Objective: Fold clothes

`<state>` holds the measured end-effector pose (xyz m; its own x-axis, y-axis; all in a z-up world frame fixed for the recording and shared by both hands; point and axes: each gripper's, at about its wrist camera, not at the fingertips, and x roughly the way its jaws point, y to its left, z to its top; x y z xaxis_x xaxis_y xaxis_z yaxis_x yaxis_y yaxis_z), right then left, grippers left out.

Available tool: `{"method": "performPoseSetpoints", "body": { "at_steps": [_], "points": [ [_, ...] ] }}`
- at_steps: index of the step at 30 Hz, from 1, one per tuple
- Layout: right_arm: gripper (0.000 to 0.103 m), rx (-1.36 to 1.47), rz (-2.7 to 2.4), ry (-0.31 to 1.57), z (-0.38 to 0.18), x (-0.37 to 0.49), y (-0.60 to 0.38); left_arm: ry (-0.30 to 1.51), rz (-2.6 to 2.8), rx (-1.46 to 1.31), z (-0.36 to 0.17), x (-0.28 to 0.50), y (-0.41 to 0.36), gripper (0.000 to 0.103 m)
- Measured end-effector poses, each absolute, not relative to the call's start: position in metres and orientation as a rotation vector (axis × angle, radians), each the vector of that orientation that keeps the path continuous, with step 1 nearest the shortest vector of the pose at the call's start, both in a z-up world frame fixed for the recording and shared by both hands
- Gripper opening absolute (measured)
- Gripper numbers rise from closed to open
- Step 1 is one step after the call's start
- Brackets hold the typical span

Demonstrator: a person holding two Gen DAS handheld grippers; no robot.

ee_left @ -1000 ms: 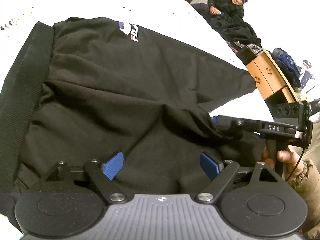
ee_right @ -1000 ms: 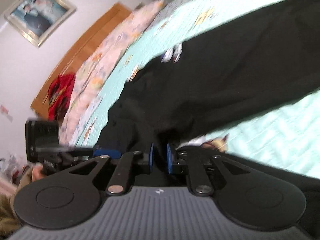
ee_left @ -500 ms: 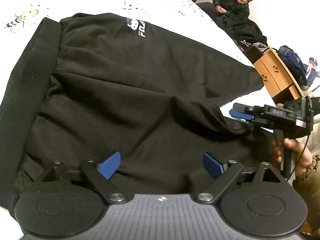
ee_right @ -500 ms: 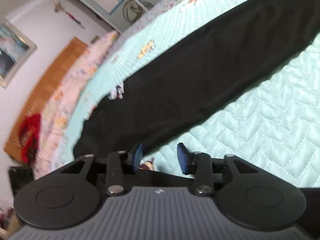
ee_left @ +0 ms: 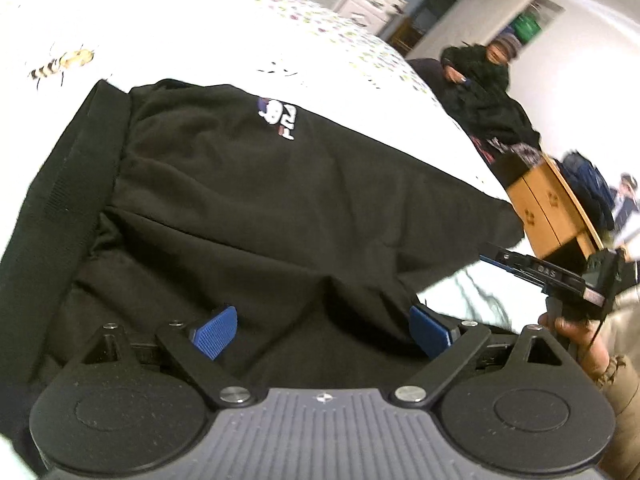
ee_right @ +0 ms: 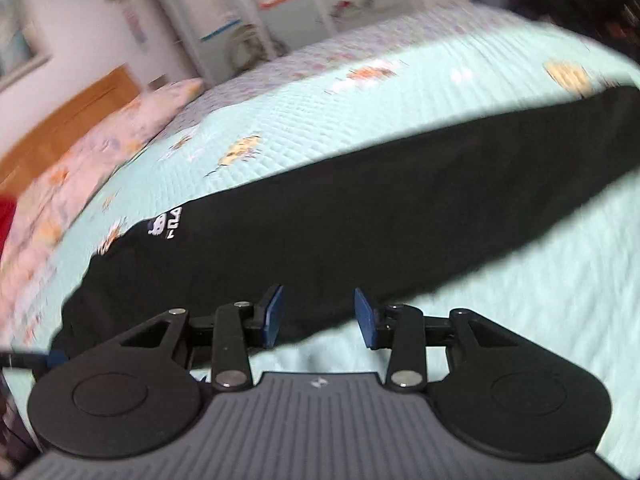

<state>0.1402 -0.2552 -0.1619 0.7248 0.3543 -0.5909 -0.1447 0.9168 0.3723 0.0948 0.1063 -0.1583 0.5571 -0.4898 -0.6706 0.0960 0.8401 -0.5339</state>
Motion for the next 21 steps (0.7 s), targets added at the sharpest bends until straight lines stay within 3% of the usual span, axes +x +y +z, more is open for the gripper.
{"method": "performPoseSetpoints", "body": {
  "at_steps": [5,7,8,11,14,19,21],
  "points": [
    [0.044,0.191,0.201,0.789,-0.178,0.183,-0.294,0.976,-0.332,-0.446,-0.173,0.103,0.097,0.093],
    [0.004,0.174,0.059,0.829,-0.186,0.190,-0.333,0.974,-0.333,-0.444,-0.176,0.103,0.096,0.094],
    [0.000,0.212,-0.021,0.833,-0.183,0.188,-0.352,0.974,-0.334,-0.442,-0.178,0.102,0.096,0.094],
    [0.002,0.240,-0.225,0.812,-0.168,0.176,-0.389,0.969,-0.334,-0.443,-0.184,0.103,0.095,0.098],
    [0.029,0.197,-0.219,0.764,-0.152,0.184,-0.398,0.962,-0.337,-0.415,-0.187,0.103,0.089,0.102],
    [0.030,0.050,-0.150,0.729,-0.138,0.237,-0.399,0.970,-0.323,-0.280,-0.184,0.102,0.072,0.102],
    [0.030,-0.029,-0.157,0.829,-0.148,0.254,-0.413,0.972,-0.327,-0.269,-0.184,0.102,0.072,0.102]
  ]
}}
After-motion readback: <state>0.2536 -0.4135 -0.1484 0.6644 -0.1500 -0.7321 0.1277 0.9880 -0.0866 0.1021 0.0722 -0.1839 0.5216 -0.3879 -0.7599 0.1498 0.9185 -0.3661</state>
